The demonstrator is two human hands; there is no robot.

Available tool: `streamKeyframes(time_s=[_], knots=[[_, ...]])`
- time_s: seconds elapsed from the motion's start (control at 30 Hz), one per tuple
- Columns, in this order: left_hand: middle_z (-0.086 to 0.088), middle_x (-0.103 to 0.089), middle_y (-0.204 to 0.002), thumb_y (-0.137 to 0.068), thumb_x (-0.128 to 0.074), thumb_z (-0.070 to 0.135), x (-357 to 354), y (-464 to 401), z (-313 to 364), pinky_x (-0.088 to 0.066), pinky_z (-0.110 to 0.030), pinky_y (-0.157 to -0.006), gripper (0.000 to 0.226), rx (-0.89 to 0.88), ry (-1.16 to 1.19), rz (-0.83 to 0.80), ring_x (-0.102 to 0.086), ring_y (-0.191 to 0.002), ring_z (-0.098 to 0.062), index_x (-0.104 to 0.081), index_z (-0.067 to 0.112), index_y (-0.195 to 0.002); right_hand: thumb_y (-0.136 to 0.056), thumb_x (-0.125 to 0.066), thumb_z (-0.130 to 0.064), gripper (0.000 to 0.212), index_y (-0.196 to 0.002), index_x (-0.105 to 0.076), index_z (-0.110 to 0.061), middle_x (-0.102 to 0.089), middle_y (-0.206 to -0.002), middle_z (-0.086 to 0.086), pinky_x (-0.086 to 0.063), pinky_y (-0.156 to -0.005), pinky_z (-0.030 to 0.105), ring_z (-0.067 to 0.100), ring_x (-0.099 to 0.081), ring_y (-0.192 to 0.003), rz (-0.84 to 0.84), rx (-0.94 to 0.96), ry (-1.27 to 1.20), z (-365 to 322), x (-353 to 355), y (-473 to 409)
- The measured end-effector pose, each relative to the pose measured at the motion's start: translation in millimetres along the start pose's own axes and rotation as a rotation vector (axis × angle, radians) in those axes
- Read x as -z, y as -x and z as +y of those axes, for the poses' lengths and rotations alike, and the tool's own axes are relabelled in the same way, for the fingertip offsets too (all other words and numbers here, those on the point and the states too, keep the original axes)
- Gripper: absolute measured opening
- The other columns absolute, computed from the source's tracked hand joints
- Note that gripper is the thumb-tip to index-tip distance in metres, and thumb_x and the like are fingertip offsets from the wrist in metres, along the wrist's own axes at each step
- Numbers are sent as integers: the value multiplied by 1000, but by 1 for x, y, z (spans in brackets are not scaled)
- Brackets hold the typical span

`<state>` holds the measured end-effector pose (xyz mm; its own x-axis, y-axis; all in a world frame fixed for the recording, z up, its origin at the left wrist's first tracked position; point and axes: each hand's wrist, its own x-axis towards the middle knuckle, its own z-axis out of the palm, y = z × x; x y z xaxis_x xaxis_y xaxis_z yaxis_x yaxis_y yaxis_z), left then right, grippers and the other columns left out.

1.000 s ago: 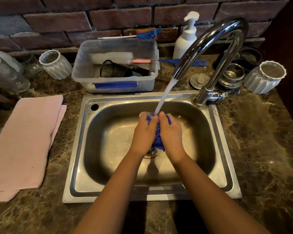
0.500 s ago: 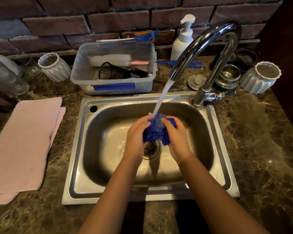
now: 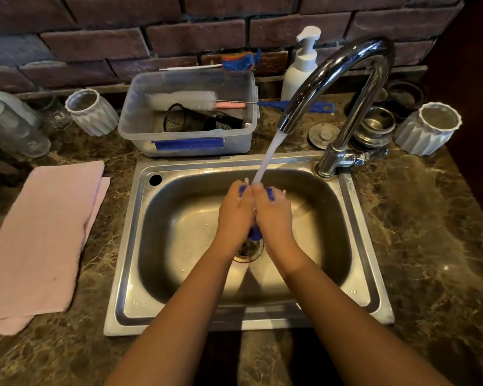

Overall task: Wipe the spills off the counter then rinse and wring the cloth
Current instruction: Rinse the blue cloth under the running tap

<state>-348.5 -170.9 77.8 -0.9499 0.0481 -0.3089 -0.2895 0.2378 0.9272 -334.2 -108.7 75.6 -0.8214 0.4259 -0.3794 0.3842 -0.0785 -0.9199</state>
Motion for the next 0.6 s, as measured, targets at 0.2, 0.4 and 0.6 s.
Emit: streamKeyframes(time_s=[0.2,0.4,0.6], knots=[[-10,-63,-106,-97,-46,26,4,-1,-5,-53,-30,-71,19,406,361,6,-63,-89,-19,-58,17,-108,-93,-51,-28,9,-101,-55,-26,-61,-95,-8,-55,-84,35,14,-62,-92,-32,92,6,11,18,11],[-4,-63,-116,-89,-52,2,12,30,-9,-55,-26,-78,35,-16,386,125,-62,-104,-16,-59,22,-116,-85,-65,-17,39,-122,-54,-13,-66,-109,6,-54,-89,36,19,-64,-100,-139,-148,-356,9,29,2],[5,-43,-123,-95,-48,23,-7,36,-12,-45,-10,-88,27,-265,-56,93,-48,-108,-3,-43,32,-121,-94,-49,-34,24,-101,-63,-15,-67,-88,2,-50,-67,20,16,-64,-82,-64,24,27,5,9,-2]])
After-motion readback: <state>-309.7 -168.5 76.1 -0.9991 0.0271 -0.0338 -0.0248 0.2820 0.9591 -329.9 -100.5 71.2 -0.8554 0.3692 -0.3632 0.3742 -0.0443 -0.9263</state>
